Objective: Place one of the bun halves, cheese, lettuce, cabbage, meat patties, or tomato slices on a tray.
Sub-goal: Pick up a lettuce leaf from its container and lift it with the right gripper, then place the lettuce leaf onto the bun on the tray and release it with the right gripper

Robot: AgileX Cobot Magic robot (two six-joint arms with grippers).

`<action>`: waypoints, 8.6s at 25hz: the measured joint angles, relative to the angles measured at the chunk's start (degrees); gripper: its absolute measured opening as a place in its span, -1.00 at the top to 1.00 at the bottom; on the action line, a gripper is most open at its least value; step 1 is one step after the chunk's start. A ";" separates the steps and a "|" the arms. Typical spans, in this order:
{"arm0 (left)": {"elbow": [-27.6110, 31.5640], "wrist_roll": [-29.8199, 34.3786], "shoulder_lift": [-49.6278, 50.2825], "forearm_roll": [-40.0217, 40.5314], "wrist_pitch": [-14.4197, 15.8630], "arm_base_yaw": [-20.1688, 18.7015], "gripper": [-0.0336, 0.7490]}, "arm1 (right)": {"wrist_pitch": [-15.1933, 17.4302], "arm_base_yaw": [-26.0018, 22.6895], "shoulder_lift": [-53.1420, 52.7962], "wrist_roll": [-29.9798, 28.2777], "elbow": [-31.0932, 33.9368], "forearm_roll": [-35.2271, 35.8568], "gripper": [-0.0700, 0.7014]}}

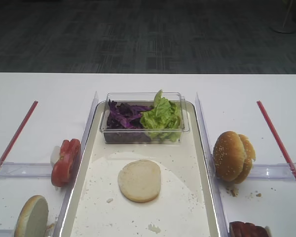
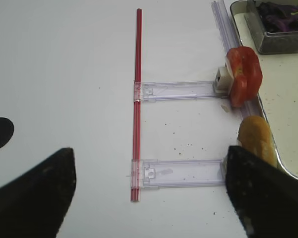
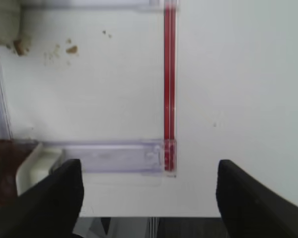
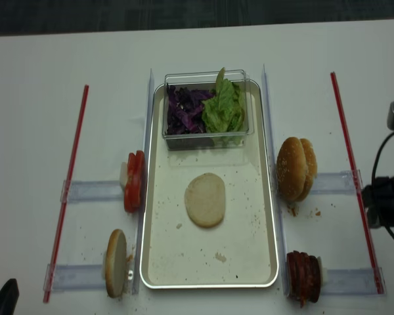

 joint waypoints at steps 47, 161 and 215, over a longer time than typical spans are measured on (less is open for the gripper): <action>0.00 0.00 0.00 0.00 0.00 0.00 -0.53 | 7.55 15.77 55.98 3.66 -65.90 3.21 -0.66; 0.00 0.00 0.00 0.00 0.00 0.00 -0.53 | 6.10 29.61 53.02 6.71 -68.29 4.22 0.70; 0.00 0.00 0.00 0.00 0.00 0.00 -0.53 | -13.32 43.06 41.36 3.25 -32.73 9.87 0.70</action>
